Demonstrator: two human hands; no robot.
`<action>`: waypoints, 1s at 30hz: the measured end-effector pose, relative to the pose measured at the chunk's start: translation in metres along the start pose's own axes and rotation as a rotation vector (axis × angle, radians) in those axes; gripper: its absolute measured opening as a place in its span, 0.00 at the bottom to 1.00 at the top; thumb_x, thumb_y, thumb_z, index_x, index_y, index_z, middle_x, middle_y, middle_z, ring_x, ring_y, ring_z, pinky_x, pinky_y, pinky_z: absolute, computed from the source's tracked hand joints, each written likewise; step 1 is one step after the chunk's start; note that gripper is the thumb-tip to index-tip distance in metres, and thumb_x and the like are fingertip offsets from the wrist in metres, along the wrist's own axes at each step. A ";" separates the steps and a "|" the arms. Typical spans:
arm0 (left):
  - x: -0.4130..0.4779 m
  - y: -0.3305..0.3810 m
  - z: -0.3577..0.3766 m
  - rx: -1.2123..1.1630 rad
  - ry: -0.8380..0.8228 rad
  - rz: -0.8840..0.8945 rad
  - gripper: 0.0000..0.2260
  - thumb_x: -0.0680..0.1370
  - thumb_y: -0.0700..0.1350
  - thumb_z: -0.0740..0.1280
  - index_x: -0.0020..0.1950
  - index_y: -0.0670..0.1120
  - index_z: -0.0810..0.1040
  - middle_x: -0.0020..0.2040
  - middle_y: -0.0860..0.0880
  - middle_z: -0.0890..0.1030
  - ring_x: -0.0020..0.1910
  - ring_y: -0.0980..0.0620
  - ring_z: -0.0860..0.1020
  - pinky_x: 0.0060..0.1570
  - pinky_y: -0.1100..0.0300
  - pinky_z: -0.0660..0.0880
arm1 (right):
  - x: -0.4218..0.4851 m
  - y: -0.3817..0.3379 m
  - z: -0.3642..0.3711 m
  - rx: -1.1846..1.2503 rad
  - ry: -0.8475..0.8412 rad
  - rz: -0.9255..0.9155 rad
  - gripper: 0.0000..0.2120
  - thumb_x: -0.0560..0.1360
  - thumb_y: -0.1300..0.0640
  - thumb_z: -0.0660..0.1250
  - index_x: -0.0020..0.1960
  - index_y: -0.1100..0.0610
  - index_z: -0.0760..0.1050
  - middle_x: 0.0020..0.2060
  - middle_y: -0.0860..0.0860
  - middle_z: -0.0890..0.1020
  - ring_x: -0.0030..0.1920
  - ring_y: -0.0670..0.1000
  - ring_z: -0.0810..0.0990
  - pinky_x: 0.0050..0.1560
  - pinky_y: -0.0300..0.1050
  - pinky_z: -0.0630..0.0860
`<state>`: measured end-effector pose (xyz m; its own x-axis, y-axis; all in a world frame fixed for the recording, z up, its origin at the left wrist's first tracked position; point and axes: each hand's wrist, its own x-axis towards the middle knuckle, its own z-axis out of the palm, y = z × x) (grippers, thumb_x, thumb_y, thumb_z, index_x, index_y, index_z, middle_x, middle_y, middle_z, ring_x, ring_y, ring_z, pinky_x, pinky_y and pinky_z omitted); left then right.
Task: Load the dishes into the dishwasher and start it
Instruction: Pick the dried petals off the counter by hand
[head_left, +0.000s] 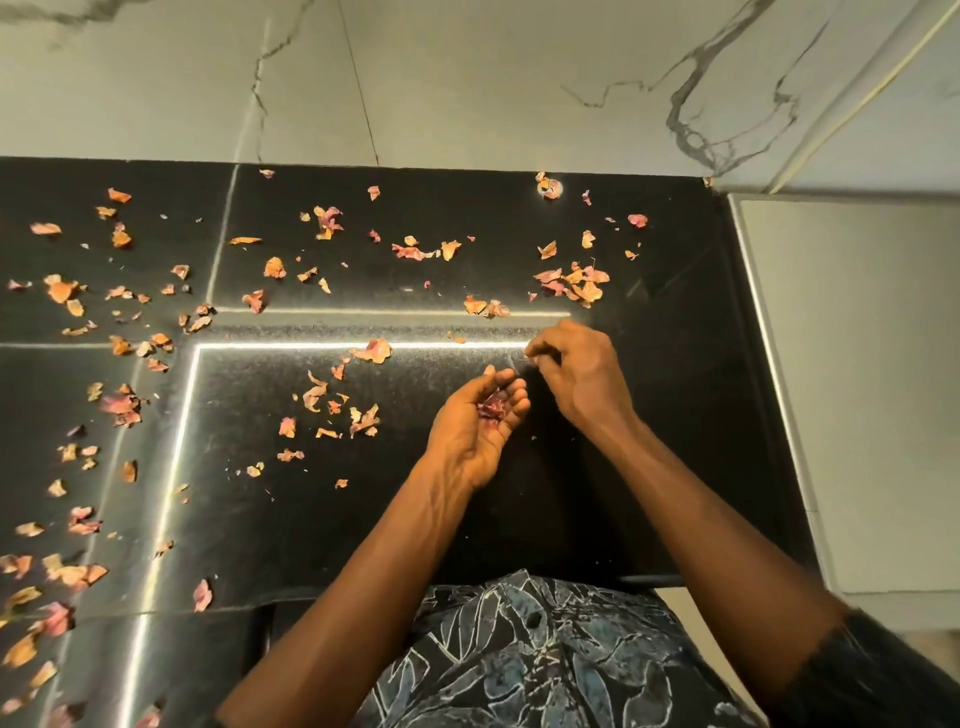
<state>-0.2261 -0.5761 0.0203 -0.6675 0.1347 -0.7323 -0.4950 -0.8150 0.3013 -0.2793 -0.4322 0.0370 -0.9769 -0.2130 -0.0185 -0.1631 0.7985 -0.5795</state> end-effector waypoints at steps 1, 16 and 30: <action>0.001 0.000 0.000 -0.006 -0.004 0.002 0.12 0.83 0.45 0.64 0.55 0.36 0.80 0.48 0.40 0.83 0.45 0.48 0.83 0.44 0.58 0.82 | -0.008 -0.011 -0.004 0.052 -0.013 -0.012 0.07 0.76 0.65 0.69 0.48 0.56 0.84 0.45 0.48 0.82 0.47 0.45 0.80 0.50 0.42 0.79; -0.008 0.014 -0.011 -0.026 0.079 0.014 0.10 0.82 0.45 0.65 0.46 0.40 0.80 0.39 0.44 0.82 0.32 0.54 0.79 0.32 0.64 0.78 | 0.068 -0.023 0.032 -0.174 -0.079 -0.014 0.09 0.79 0.62 0.66 0.57 0.56 0.81 0.53 0.53 0.79 0.54 0.55 0.77 0.54 0.51 0.77; -0.006 0.008 -0.012 -0.041 0.026 0.046 0.11 0.82 0.45 0.65 0.53 0.38 0.82 0.47 0.41 0.84 0.43 0.50 0.83 0.41 0.59 0.81 | -0.015 -0.043 -0.008 0.208 -0.123 -0.068 0.08 0.76 0.65 0.71 0.50 0.53 0.84 0.45 0.44 0.82 0.47 0.42 0.80 0.49 0.35 0.78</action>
<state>-0.2190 -0.5900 0.0196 -0.6744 0.0820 -0.7338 -0.4402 -0.8425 0.3104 -0.2586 -0.4583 0.0686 -0.9384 -0.3393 -0.0659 -0.1830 0.6495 -0.7380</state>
